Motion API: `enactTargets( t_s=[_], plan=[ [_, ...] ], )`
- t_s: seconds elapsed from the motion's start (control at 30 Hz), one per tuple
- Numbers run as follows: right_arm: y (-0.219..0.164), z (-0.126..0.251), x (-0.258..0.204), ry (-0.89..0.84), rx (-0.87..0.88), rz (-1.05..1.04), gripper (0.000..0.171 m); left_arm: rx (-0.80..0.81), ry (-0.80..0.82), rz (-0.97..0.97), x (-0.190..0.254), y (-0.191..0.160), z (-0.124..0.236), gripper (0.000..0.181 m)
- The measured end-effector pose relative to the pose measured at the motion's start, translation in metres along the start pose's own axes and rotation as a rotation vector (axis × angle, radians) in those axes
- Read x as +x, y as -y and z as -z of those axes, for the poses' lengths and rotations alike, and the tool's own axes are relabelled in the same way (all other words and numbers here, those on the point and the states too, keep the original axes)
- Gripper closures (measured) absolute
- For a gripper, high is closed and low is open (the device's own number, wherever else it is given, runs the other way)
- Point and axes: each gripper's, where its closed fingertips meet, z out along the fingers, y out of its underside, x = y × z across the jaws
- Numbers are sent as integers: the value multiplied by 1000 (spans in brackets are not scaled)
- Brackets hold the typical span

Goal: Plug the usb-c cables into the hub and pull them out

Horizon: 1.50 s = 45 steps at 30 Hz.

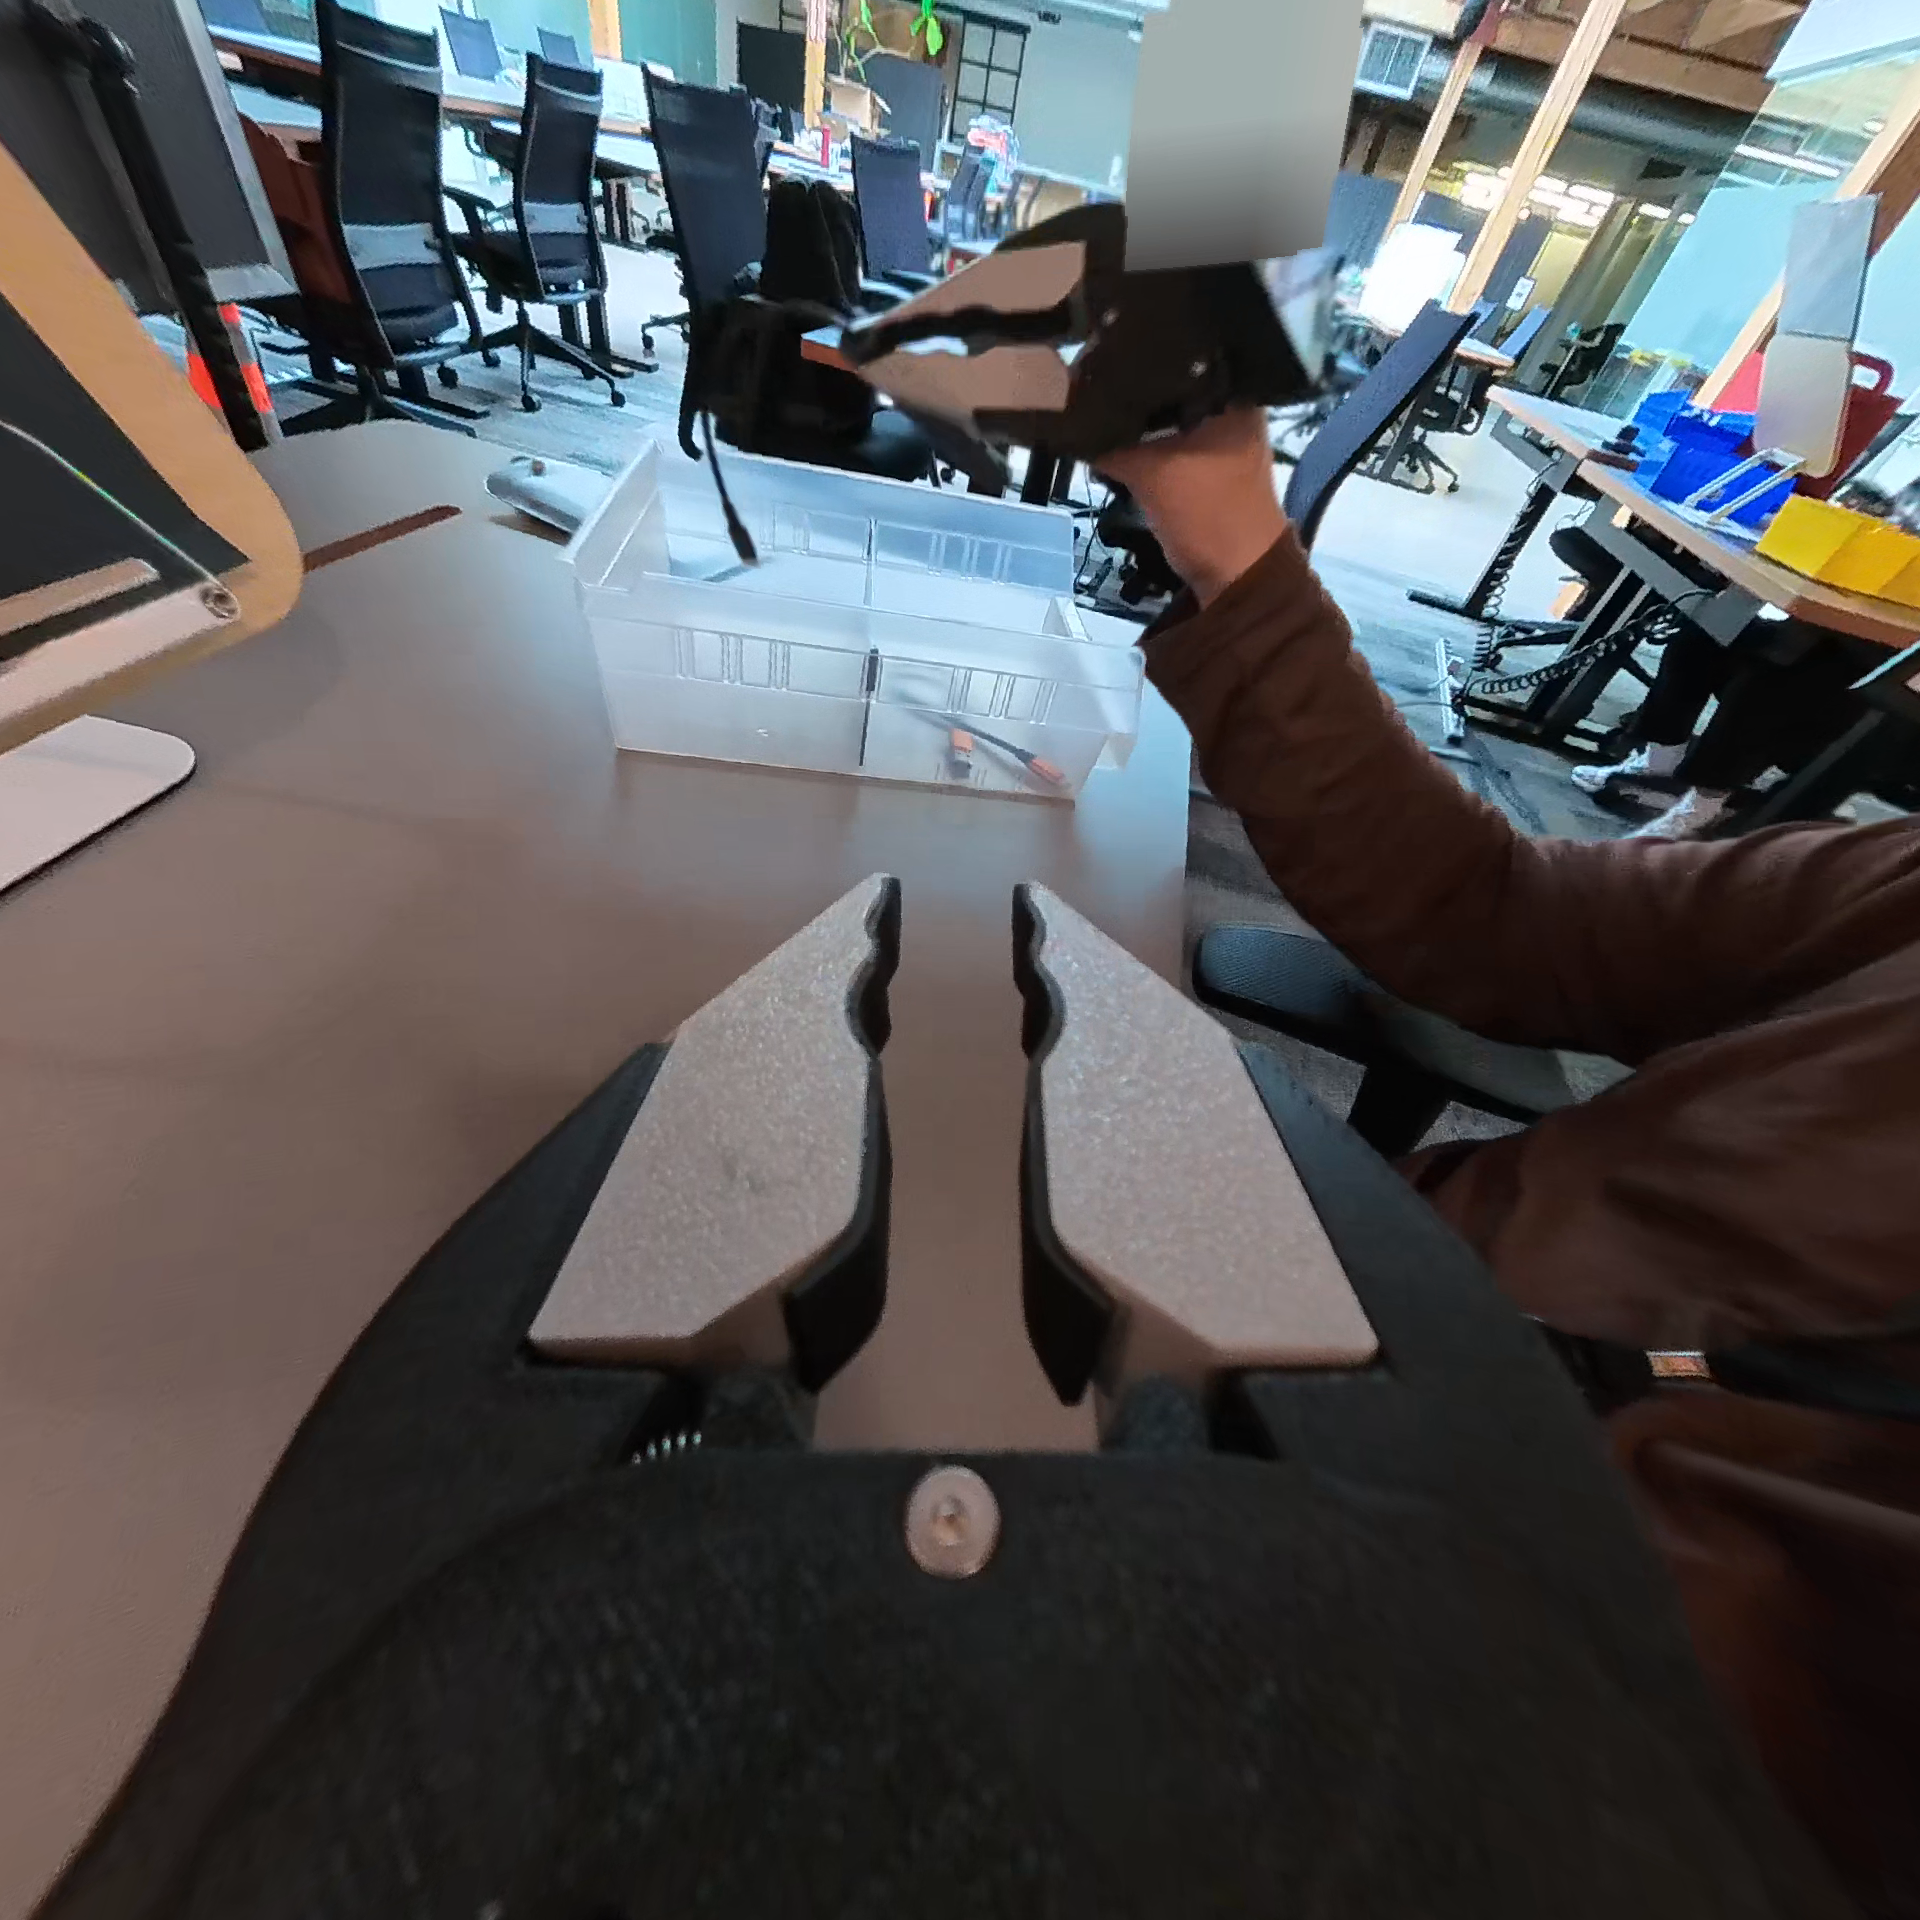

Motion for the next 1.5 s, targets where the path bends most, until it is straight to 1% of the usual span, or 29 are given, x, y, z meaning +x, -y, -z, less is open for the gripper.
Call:
enactTargets(
  t_s=[0.13, 0.2, 0.27, 0.37, 0.4, 0.47, 0.5, 0.53, 0.57, 0.6, 0.67, 0.7, 0.77, 0.8, 0.87, 0.9, 0.97, 1.0, 1.03, 1.13, 1.17, 1.23, 1.27, 1.3, 1.33, 1.4, 1.43, 1.47, 1.5],
  plan=[
    [-2, -35, -7, 110, 31, 409, 165, 48, 4, 20, -6, 11, 12, 163],
    [3, -50, -19, 231, 100, 479, 165, 75, -12, 36, -5, 16, 16, 164],
    [6, -60, -38, 407, 155, 410, 165, 92, -19, 43, -4, 19, 19, 165],
    [0, -77, -56, 602, 132, 126, 164, 101, -20, 39, -1, 21, 21, 166],
    [-7, -84, -60, 651, 91, 38, 155, 99, -22, 36, 0, 21, 21, 166],
    [-35, -104, -56, 629, -59, -62, 120, 95, -25, 32, 1, 21, 20, 166],
    [-50, -110, -52, 598, -140, -76, 122, 91, -27, 30, 1, 20, 21, 166],
    [-63, -114, -43, 539, -205, -74, 120, 89, -27, 29, 1, 20, 21, 166],
    [-71, -115, -31, 469, -247, -73, 112, 88, -26, 29, 1, 20, 22, 166],
    [-74, -112, -22, 423, -263, -88, 110, 88, -21, 29, 1, 21, 23, 165],
    [-69, -100, -8, 371, -245, -195, 107, 87, -12, 30, 0, 22, 26, 162],
    [-64, -92, -2, 361, -217, -270, 102, 84, -8, 33, 0, 23, 27, 161],
    [-52, -71, 6, 362, -156, -427, 84, 63, 0, 38, 1, 21, 28, 154],
    [-48, -61, 7, 369, -128, -496, 82, 52, 2, 33, 2, 20, 27, 153],
    [-46, -46, 6, 367, -84, -578, 82, 49, 4, 11, 6, 21, 27, 153],
    [-51, -43, 3, 364, -98, -582, 86, 51, 3, 4, 8, 22, 26, 153],
    [-69, -33, -6, 380, -200, -609, 95, 51, -4, -2, 12, 23, 24, 153],
    [-73, -26, -9, 398, -227, -665, 92, 52, -4, -6, 13, 24, 24, 153],
    [-68, -15, -13, 447, -200, -723, 91, 52, -2, -13, 15, 25, 25, 153],
    [-33, 32, -23, 627, 54, -825, 92, 59, 14, -28, 16, 28, 29, 151],
    [-23, 51, -30, 700, 126, -834, 90, 68, 24, -27, 14, 30, 31, 149],
    [-14, 91, -52, 845, 196, -803, 84, 87, 53, -18, 10, 34, 35, 143],
    [-14, 107, -66, 898, 198, -766, 84, 95, 65, -13, 8, 35, 37, 138],
    [-19, 117, -79, 916, 175, -722, 84, 100, 75, -8, 6, 36, 38, 135],
    [-29, 120, -90, 897, 126, -682, 85, 103, 81, -2, 5, 36, 39, 133],
    [-58, 122, -113, 875, -52, -617, 83, 96, 75, 1, 7, 35, 38, 132],
    [-70, 129, -127, 919, -153, -595, 83, 95, 73, -2, 8, 36, 38, 132],
    [-72, 140, -143, 1002, -195, -583, 82, 96, 74, -8, 10, 36, 38, 132],
    [-68, 149, -157, 1074, -188, -580, 81, 97, 76, -16, 11, 37, 38, 132]
  ],
)
